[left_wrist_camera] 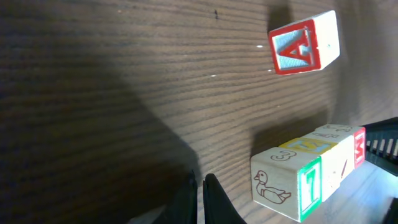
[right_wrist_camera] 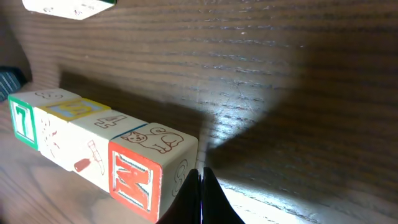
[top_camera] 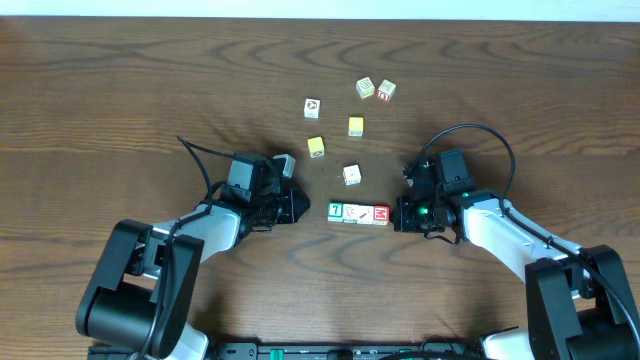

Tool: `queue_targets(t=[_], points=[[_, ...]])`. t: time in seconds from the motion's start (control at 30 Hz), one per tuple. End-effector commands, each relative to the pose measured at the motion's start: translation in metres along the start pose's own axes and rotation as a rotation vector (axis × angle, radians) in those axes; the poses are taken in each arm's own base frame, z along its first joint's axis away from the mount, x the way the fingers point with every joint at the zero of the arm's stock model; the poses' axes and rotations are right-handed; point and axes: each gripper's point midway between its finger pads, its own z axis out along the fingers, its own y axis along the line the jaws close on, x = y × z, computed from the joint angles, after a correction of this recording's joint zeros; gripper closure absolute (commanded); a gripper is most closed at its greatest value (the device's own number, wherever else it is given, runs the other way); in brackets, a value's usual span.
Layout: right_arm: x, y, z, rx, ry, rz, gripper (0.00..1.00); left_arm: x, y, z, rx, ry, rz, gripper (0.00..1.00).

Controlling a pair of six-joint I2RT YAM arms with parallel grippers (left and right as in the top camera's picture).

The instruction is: Lift 4 blocks

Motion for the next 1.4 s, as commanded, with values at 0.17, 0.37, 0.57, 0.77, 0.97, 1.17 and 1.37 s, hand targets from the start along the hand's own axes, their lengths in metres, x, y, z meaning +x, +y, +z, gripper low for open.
queue_targets(t=[0.17,0.37,0.57,0.77,0.97,1.17,1.37], points=[[0.002,0.012,0.002,-0.046,0.013,0.023,0.99,0.002,-0.021,0.001,0.119,0.035,0.017,0.93],[0.003,0.016,0.002,-0.066,0.019,0.017,0.99,0.008,-0.029,0.003,0.145,0.056,0.027,0.93],[0.005,0.020,0.004,-0.069,0.023,-0.003,0.99,0.022,-0.045,0.011,0.164,0.099,0.071,0.93],[0.005,0.022,0.005,-0.071,0.024,-0.010,0.99,0.029,-0.051,0.014,0.170,0.117,0.095,0.93],[0.005,0.022,0.005,-0.071,0.024,-0.010,0.99,0.028,-0.051,0.014,0.168,0.116,0.095,0.93],[0.005,0.022,0.005,-0.071,0.023,-0.033,0.99,0.025,-0.045,0.015,0.131,0.098,0.094,0.93],[0.005,0.022,0.005,-0.073,0.018,-0.088,0.99,0.028,-0.043,0.015,0.123,0.109,0.071,0.93]])
